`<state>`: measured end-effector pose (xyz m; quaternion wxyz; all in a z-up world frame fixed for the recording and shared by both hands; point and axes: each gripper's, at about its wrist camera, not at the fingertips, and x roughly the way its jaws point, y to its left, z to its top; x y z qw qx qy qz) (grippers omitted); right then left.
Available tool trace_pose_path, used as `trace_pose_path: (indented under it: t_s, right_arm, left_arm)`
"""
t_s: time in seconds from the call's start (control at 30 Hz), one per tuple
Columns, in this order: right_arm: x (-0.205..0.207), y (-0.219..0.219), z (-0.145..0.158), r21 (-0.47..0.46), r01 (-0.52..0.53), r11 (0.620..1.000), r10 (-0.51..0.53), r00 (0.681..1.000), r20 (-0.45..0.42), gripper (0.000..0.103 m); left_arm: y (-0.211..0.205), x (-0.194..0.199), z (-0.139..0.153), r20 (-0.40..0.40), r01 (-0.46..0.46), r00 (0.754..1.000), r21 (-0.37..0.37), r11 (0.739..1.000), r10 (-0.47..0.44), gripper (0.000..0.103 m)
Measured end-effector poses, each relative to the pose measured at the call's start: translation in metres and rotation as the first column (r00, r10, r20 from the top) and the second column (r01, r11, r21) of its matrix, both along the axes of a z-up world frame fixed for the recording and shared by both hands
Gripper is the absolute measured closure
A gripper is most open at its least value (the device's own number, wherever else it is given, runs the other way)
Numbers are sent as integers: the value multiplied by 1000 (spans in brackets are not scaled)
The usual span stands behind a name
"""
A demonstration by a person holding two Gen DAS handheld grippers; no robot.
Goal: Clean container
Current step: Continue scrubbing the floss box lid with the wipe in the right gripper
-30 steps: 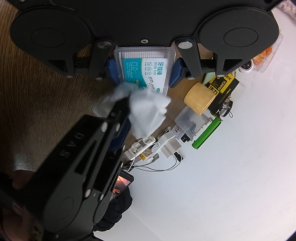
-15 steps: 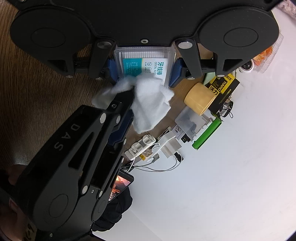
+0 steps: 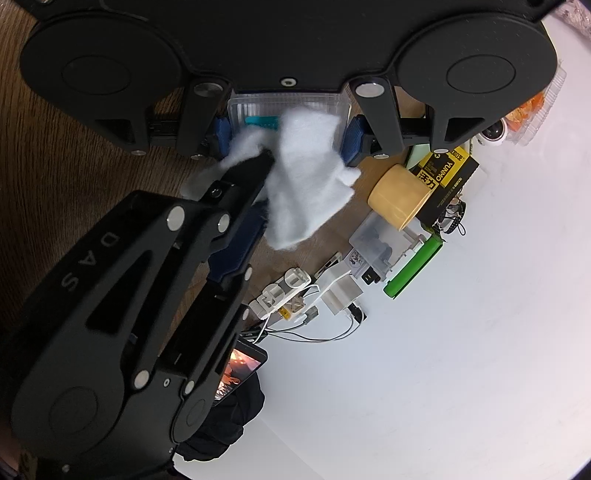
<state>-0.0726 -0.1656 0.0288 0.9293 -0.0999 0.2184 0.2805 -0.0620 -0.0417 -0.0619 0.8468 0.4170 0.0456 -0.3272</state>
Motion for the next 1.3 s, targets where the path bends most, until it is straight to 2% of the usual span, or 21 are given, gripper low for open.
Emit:
trace_pose_path:
  t_s: [0.4,1.0,1.3]
  right_arm:
    - [7,-7,-3,11,84,996,-84,996,-9,86]
    - [3,-3,-1,-7,61,998,-61,998,21,86]
    - [4,-10,1,22,98,995,-98,995,26,86]
  left_arm:
    - [2,-3,-2,8,-2,1000,1,1000,2,47]
    - [4,-1,-3,-13,-2,1000,-2,1000,2,47]
    - [5,-1,-5,4,-7,1000,0,1000,7,47]
